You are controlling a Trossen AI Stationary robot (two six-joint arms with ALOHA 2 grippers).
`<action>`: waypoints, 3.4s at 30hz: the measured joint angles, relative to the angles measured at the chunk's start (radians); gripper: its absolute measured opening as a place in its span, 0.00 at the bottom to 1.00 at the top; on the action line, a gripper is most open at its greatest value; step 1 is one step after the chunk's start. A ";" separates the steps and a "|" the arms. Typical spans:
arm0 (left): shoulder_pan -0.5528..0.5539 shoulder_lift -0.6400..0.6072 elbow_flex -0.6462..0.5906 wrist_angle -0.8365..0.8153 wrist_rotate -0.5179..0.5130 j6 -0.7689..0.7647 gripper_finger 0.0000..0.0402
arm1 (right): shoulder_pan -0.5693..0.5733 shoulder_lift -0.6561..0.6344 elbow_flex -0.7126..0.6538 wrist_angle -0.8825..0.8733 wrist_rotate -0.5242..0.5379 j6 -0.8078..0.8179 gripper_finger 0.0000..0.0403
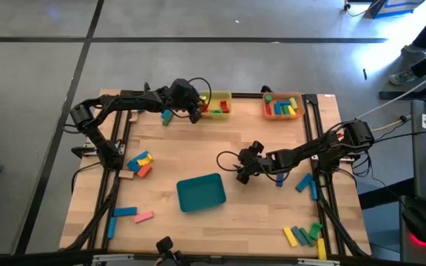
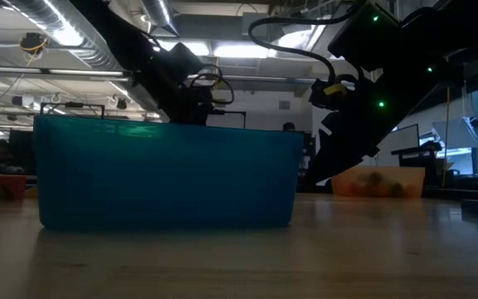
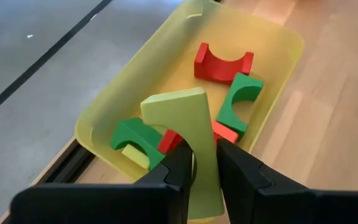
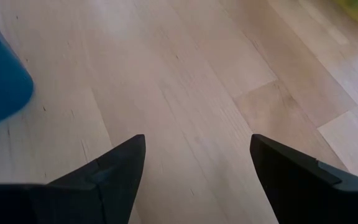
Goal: Sort blocks by size
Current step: Put the light green arch block into the yellow bin, then put the red arch block into the yellow bin
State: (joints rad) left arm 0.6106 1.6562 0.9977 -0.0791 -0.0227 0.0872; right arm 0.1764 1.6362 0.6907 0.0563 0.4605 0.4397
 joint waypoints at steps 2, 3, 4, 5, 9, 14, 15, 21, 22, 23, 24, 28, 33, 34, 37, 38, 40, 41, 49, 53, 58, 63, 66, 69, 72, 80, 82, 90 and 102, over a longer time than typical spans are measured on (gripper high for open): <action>0.000 0.000 0.000 -0.004 0.000 -0.001 0.16 | 0.000 0.000 0.000 0.000 0.000 0.000 0.72; 0.000 0.000 0.000 -0.007 0.000 0.000 0.19 | 0.000 0.000 0.000 0.000 0.000 0.000 0.72; 0.000 0.000 0.000 -0.011 0.000 0.002 0.21 | 0.000 0.000 0.000 0.001 0.000 0.000 0.72; 0.000 0.000 0.000 -0.014 0.000 0.005 0.24 | 0.000 0.000 0.000 0.001 -0.001 0.000 0.72; 0.000 -0.004 0.000 -0.018 0.000 0.017 0.36 | 0.000 0.000 0.000 0.001 -0.001 0.000 0.72; 0.001 -0.077 0.000 -0.099 -0.004 0.052 0.44 | 0.000 0.000 0.000 0.002 -0.001 0.000 0.72; 0.001 -0.101 0.000 -0.124 -0.012 0.057 0.44 | 0.000 0.000 0.000 0.002 -0.001 0.000 0.72; 0.014 -0.246 0.001 -0.294 -0.145 0.088 0.45 | 0.000 0.000 0.000 0.003 -0.001 0.000 0.72; 0.022 -0.264 0.001 -0.318 -0.172 0.092 0.45 | 0.000 0.000 0.000 0.003 -0.001 0.000 0.72; 0.031 -0.278 0.001 -0.341 -0.195 0.093 0.45 | 0.000 0.000 0.000 0.002 -0.001 0.000 0.72; 0.041 -0.291 0.001 -0.364 -0.220 0.093 0.45 | 0.000 0.000 0.000 0.002 -0.001 0.000 0.72; 0.096 -0.309 0.001 -0.431 -0.321 0.045 0.45 | 0.000 0.000 0.000 0.002 -0.001 0.000 0.72; 0.189 -0.306 -0.055 -0.427 -0.365 -0.105 0.45 | 0.000 0.000 0.000 0.002 -0.001 0.000 0.72; 0.207 -0.306 -0.069 -0.427 -0.365 -0.131 0.45 | 0.000 0.000 0.000 0.002 -0.001 0.000 0.72; 0.257 -0.305 -0.116 -0.393 -0.365 -0.190 0.45 | 0.000 0.000 0.000 0.002 -0.001 0.000 0.72; 0.271 -0.303 -0.129 -0.381 -0.365 -0.209 0.45 | 0.000 0.000 0.000 0.002 -0.001 0.000 0.72; 0.292 -0.286 -0.139 -0.370 -0.365 -0.243 0.45 | 0.000 0.000 0.000 0.002 0.001 0.000 0.72; 0.301 -0.271 -0.139 -0.372 -0.365 -0.259 0.45 | 0.000 0.000 0.000 0.002 0.001 0.000 0.72; 0.361 -0.112 -0.140 -0.319 -0.362 -0.259 0.45 | 0.000 0.000 0.000 0.003 0.000 0.000 0.72; 0.403 -0.061 -0.140 -0.297 -0.363 -0.296 0.45 | 0.000 0.000 0.000 0.003 0.000 0.000 0.72; 0.420 -0.013 -0.140 -0.233 -0.362 -0.317 0.45 | 0.000 0.000 0.000 0.003 0.000 0.000 0.72; 0.420 0.043 -0.140 -0.205 -0.362 -0.299 0.45 | 0.000 0.000 0.000 0.003 -0.001 0.000 0.72; 0.420 0.065 -0.140 -0.189 -0.364 -0.295 0.44 | 0.000 0.000 0.000 0.003 -0.001 0.002 0.72; 0.420 0.078 -0.138 -0.180 -0.375 -0.281 0.38 | 0.000 0.000 0.000 0.005 0.001 0.009 0.72; 0.420 0.083 -0.138 -0.179 -0.381 -0.240 0.30 | 0.000 0.000 0.000 0.013 0.001 0.010 0.72; 0.417 0.078 -0.139 -0.181 -0.383 -0.158 0.13 | 0.000 0.000 0.000 0.029 -0.020 0.009 0.72; 0.414 0.070 -0.140 -0.187 -0.373 -0.150 0.12 | 0.000 0.000 0.000 0.025 -0.026 0.009 0.72; 0.360 -0.007 -0.140 -0.173 -0.325 -0.097 0.11 | 0.000 0.000 0.000 0.024 -0.027 0.008 0.72; 0.215 -0.090 -0.140 -0.165 -0.229 -0.056 0.09 | 0.000 0.000 0.000 0.021 -0.027 -0.029 0.72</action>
State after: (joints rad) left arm 0.8260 1.5667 0.8574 -0.2442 -0.2520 0.0313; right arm 0.1761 1.6360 0.6907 0.0777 0.4332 0.4103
